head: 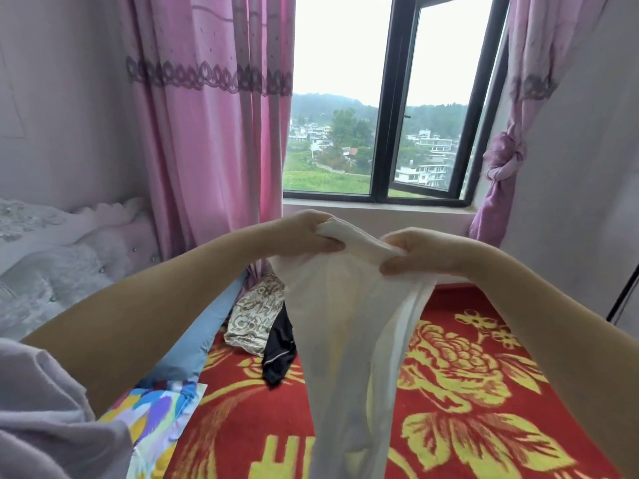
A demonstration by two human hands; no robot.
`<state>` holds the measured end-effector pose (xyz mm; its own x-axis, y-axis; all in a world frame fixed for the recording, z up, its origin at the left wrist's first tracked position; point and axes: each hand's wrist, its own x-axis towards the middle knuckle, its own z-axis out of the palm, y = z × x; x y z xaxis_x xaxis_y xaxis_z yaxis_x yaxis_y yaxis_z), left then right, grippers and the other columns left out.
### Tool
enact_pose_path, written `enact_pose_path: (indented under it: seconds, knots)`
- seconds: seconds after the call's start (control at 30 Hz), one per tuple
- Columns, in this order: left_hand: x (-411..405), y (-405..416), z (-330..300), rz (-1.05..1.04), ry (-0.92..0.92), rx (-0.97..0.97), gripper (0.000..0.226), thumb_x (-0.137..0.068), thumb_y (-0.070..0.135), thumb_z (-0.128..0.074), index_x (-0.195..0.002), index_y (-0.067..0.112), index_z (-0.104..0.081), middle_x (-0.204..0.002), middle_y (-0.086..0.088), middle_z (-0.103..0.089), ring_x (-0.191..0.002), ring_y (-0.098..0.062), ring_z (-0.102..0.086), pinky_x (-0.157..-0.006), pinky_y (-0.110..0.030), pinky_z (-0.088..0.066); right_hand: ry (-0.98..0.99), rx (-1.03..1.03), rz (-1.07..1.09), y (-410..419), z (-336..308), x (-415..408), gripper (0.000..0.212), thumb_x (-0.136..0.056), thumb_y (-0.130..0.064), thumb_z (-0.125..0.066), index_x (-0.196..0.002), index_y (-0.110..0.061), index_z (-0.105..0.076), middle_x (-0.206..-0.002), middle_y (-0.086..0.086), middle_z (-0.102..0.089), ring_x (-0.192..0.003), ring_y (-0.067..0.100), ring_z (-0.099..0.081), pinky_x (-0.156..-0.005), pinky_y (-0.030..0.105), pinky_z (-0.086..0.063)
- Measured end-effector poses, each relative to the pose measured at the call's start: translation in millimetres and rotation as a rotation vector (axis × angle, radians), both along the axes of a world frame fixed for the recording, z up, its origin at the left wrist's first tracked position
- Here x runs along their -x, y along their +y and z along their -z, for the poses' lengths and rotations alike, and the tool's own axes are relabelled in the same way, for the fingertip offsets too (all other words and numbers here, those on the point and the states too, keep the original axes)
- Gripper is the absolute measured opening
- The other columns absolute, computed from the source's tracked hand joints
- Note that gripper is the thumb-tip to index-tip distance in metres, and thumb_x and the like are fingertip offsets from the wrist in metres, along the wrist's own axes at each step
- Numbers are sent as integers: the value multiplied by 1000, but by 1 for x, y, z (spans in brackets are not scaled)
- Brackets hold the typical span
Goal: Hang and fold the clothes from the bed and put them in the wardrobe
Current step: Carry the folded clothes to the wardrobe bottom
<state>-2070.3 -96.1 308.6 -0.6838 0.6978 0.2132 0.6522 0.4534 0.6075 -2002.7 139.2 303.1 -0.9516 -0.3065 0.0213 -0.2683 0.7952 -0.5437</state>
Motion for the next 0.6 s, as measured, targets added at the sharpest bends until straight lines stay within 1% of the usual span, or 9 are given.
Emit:
enact_pose_path:
  seconds: [0.07,0.1,0.17,0.2,0.3,0.37,0.43,0.5,0.6]
  knots:
    - [9,6,14,-18,85,-4,7,-87,18,-68,-90,23,-63,-86,11,-64,-81,-7,-60,-68,-7,-44,-6,-179,115,14,18,10,11,-86,-17,-66,-75,-17,-66,-68,-8,-59,-64,9,-53,-64,24,-43]
    - [14,11,22,-36,116,28,9,-86,19,-70,-92,16,-65,-88,7,-65,-83,-10,-60,-70,-10,-46,-13,-189,173,18,28,15,14,-86,-17,-63,-73,-15,-67,-63,-7,-56,-58,9,-51,-57,22,-42]
    - [29,24,38,-82,156,171,26,-82,26,-73,-99,7,-66,-94,-4,-69,-86,-18,-63,-78,-26,-50,21,-176,276,22,47,30,23,-88,-13,-53,-68,-14,-63,-59,-4,-55,-45,8,-49,-44,20,-43]
    - [38,31,44,-111,169,250,29,-80,30,-74,-95,6,-66,-93,-7,-69,-86,-22,-64,-79,-33,-51,55,-177,325,22,57,38,27,-89,-12,-48,-65,-16,-59,-61,-2,-55,-45,10,-52,-41,20,-43]
    - [71,49,49,-235,294,415,27,-83,37,-70,-76,12,-62,-88,-10,-66,-77,-27,-60,-73,-35,-51,177,-159,447,24,77,66,25,-88,-8,-41,-69,-17,-55,-75,6,-62,-63,23,-62,-50,28,-49]
    - [90,61,39,-305,409,423,25,-90,36,-60,-85,13,-68,-92,-8,-67,-80,-26,-61,-71,-33,-49,285,-118,515,28,79,84,20,-87,-6,-40,-76,-12,-56,-80,10,-64,-71,29,-62,-61,35,-53]
    - [103,70,18,-341,581,383,24,-95,27,-48,-95,12,-67,-100,-9,-68,-86,-27,-63,-67,-30,-43,446,-79,553,35,61,98,20,-90,-5,-39,-79,-12,-54,-82,7,-62,-74,26,-56,-64,31,-44]
    - [104,74,-5,-350,775,315,23,-97,22,-45,-98,10,-64,-102,-11,-67,-90,-29,-64,-68,-31,-43,604,-86,552,41,34,104,24,-92,-2,-37,-83,-12,-56,-83,5,-54,-76,22,-49,-67,27,-34]
    - [95,71,-24,-281,898,164,25,-96,27,-49,-95,7,-64,-92,-13,-67,-85,-29,-64,-73,-37,-51,731,-156,521,51,2,102,26,-90,3,-35,-78,-12,-53,-80,7,-54,-77,24,-52,-67,29,-37]
